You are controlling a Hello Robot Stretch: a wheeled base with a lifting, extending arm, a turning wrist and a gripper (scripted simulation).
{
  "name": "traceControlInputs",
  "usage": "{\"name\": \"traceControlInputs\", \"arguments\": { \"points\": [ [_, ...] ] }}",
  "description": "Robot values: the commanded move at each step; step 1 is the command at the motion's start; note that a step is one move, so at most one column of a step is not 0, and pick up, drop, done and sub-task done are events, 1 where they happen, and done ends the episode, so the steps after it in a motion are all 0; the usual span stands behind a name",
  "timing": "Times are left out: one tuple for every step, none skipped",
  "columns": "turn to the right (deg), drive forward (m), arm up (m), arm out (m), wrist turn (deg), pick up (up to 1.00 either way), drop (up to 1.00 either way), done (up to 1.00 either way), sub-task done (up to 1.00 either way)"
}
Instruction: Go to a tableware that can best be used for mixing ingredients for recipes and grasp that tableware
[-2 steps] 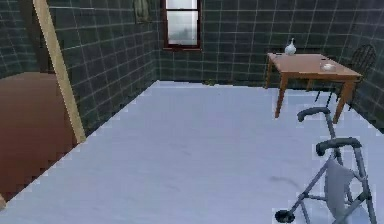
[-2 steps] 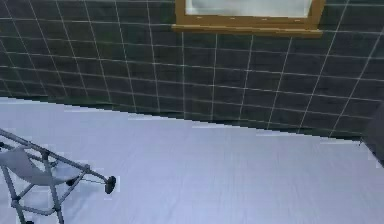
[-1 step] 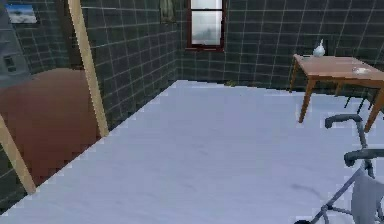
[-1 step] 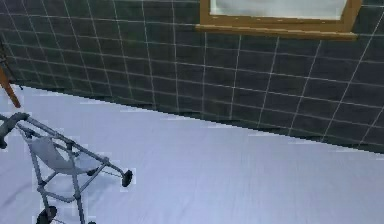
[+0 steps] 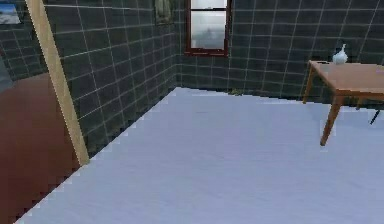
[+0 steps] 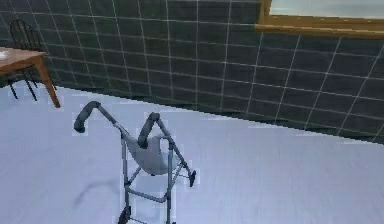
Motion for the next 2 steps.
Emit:
{"name": "traceControlInputs", "arguments": {
  "points": [
    [18.0,0.0,0.0,0.0,0.0,0.0,0.0,0.0,0.0],
    [0.0,0.8,0.0,0.0,0.0,0.0,0.0,0.0,0.0]
  ]
}}
